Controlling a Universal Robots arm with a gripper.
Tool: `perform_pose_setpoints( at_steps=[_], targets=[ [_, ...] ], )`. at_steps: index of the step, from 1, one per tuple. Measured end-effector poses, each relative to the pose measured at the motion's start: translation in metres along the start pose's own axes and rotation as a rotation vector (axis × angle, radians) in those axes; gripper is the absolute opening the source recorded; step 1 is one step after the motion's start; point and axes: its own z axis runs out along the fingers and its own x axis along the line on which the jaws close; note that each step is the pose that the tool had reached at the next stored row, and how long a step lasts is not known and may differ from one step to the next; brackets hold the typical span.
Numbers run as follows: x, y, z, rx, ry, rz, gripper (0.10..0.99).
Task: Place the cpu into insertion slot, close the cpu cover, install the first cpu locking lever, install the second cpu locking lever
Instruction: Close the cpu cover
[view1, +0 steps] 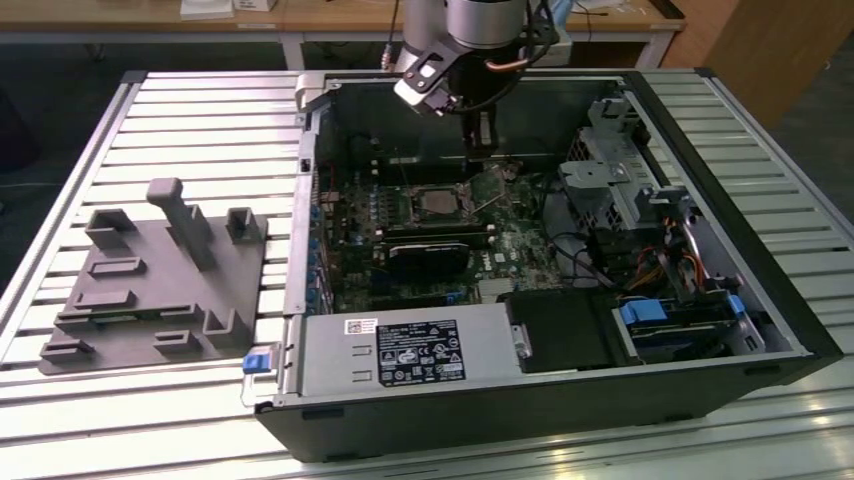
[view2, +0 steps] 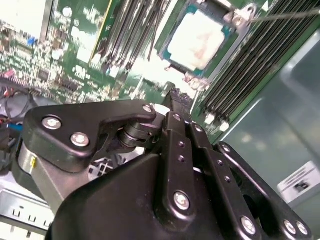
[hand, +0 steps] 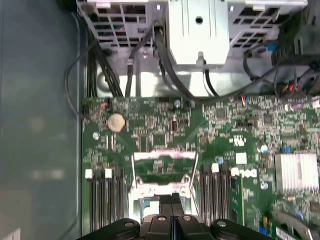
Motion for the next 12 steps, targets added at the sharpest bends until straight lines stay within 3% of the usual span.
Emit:
perform_pose_setpoints(
  at_steps=[12],
  targets=[
    [0.0018, 0.0381, 0.0027, 0.000, 0.0001, 0.000, 0.106]
  ],
)
